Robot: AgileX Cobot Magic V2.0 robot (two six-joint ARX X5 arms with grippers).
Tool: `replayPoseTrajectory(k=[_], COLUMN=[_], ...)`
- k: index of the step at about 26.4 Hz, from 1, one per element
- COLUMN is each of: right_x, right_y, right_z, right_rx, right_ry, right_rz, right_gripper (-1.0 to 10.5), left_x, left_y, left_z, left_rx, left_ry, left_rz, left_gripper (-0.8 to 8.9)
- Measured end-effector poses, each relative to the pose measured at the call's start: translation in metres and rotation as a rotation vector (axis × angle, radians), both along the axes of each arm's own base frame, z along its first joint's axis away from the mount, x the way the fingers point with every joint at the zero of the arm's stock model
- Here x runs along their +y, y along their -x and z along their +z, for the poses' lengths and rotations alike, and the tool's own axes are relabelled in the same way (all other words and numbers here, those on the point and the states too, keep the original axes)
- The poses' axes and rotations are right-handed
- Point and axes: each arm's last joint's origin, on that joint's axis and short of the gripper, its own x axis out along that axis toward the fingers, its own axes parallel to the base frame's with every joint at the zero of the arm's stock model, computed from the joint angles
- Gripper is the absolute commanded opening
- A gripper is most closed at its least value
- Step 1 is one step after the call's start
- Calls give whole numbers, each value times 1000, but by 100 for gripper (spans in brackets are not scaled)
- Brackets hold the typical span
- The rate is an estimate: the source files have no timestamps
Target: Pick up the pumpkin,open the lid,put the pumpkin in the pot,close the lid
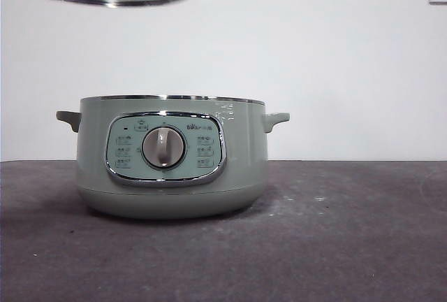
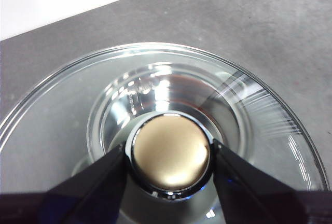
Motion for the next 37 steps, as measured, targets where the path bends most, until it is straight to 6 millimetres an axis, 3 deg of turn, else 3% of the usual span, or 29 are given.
replayPoseTrajectory(k=[7,15,26,37], right_x=[-27,-34,-34,-34], right_y=[32,40,40,40], right_z=[9,6,4,4], right_rx=[-2,36,56,56], right_ry=[-28,0,17,17], right_rz=[-9,-11,-11,-11], right_gripper=[598,598,598,598], left_x=[-29,-58,-71,-73], left_y=[-49,-87,-108,-109], left_z=[-29,-67,-92,-94], left_rx=[26,76,108,103], left_ry=[-20,-45,-61,-59], left_rz=[-31,-67,-74,-79], left_gripper=[-9,-9,-9,-9])
